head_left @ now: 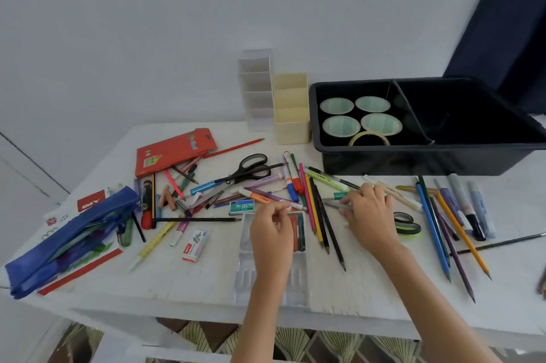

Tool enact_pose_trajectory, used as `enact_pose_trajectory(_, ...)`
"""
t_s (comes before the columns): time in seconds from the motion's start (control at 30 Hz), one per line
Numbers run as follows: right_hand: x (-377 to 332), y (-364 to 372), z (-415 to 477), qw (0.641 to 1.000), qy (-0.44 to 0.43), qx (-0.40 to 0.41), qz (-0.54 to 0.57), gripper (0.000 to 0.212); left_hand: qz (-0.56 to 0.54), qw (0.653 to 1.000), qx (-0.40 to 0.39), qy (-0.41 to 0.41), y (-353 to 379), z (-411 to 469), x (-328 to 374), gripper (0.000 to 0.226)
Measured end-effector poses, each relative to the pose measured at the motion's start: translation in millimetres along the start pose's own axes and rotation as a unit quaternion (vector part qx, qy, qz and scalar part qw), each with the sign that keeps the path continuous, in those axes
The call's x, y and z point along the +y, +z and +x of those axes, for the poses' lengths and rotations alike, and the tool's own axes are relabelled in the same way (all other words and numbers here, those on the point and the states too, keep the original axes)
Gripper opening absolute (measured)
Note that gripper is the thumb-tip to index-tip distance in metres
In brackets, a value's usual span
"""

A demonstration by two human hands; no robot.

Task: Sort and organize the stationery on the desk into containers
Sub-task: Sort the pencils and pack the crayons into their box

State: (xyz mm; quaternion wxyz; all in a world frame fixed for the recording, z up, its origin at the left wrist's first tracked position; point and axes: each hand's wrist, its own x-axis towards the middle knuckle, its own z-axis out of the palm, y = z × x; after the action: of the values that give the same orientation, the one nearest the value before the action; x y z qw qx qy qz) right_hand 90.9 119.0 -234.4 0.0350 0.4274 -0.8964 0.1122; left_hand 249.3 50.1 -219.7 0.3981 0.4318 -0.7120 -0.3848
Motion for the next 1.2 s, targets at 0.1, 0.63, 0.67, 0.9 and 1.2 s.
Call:
enact_pose_trajectory(0.1,1,0,-2,0.994,0.039,0.041,0.097,0.025,-0.006,1.0,0.023,0.001,-12,-4,-4,0.013)
enact_pose_trajectory(0.63,-102,-6,-43,0.905,0.051,0.03,0.421,0.022,0.017,0.996,0.072,-0.042,-67,-17,-34,0.026)
enact_pose_trajectory(0.67,-110,-8,-46,0.895,0.055,0.014,0.443,0.026,0.017,0.997,0.062,-0.045,-69,-15,-36,0.026)
enact_pose_trajectory(0.9,-147,-6,-56,0.882,0.041,-0.017,0.47,0.04,0.039,0.997,-0.03,-0.057,-78,-1,-51,0.027)
enact_pose_trajectory(1.2,-164,6,-52,0.888,0.077,-0.015,0.453,0.038,0.024,0.993,-0.09,-0.076,-83,9,-66,0.029)
